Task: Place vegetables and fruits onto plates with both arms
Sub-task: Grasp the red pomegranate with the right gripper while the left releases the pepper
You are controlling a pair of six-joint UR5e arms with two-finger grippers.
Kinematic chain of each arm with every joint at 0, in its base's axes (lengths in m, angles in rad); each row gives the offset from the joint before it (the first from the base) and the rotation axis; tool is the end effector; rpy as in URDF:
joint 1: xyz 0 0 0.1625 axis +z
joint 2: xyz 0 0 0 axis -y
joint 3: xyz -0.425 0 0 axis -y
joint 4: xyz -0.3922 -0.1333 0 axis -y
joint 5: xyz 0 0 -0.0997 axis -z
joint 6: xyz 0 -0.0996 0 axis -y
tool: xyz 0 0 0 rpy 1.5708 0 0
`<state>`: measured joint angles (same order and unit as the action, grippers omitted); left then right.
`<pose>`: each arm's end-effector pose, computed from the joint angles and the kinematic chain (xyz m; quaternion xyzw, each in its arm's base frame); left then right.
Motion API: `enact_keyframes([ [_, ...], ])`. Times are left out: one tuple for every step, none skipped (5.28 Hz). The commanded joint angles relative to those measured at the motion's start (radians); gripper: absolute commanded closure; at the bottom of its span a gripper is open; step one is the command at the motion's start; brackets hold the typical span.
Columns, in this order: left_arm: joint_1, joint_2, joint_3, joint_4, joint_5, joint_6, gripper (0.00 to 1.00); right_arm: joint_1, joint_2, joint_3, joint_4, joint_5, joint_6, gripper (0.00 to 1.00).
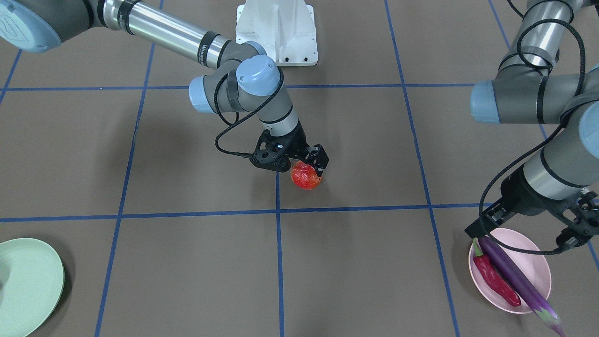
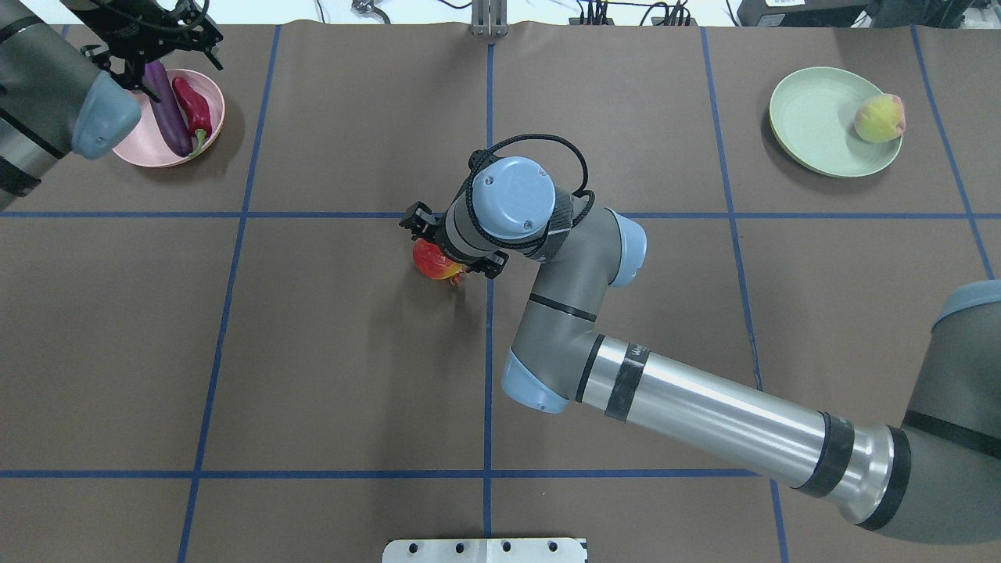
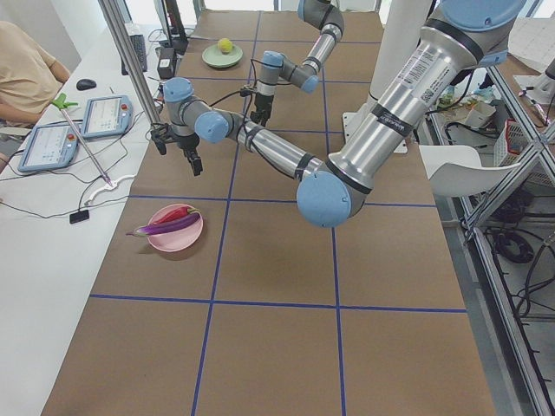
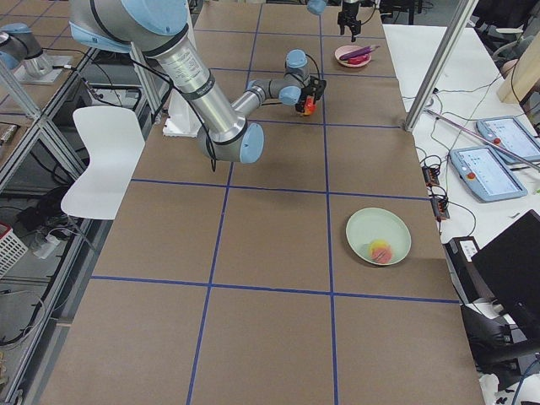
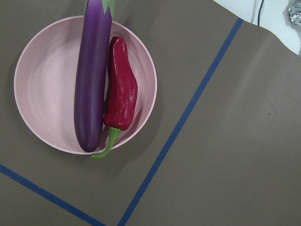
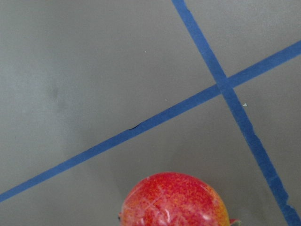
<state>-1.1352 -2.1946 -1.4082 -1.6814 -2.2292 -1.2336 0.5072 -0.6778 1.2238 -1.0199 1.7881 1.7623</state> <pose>0.2407 -0.6887 0.3452 -0.0506 0.4060 -0.2687 0.8720 -0.6435 -0.4855 0.1810 -0.0099 -0.5264 0.2372 0.8164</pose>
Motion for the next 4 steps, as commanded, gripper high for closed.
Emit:
enact_keyframes([
  [0.0, -0.001, -0.014, 0.003, 0.0, -0.007, 0.0, -0.002, 0.01, -0.029, 0.0, 0.0, 0.0, 0.0],
  [-0.003, 0.003, -0.037, 0.011, -0.001, -0.006, 0.0, -0.004, 0.032, -0.053, 0.0, 0.0, 0.002, 0.22],
  [-0.003, 0.003, -0.093, 0.082, -0.004, 0.003, 0.0, -0.003, 0.035, -0.052, 0.001, 0.0, 0.032, 0.99],
  [-0.005, 0.004, -0.136, 0.124, -0.004, 0.006, 0.0, 0.034, 0.029, -0.025, 0.0, 0.01, 0.023, 1.0],
])
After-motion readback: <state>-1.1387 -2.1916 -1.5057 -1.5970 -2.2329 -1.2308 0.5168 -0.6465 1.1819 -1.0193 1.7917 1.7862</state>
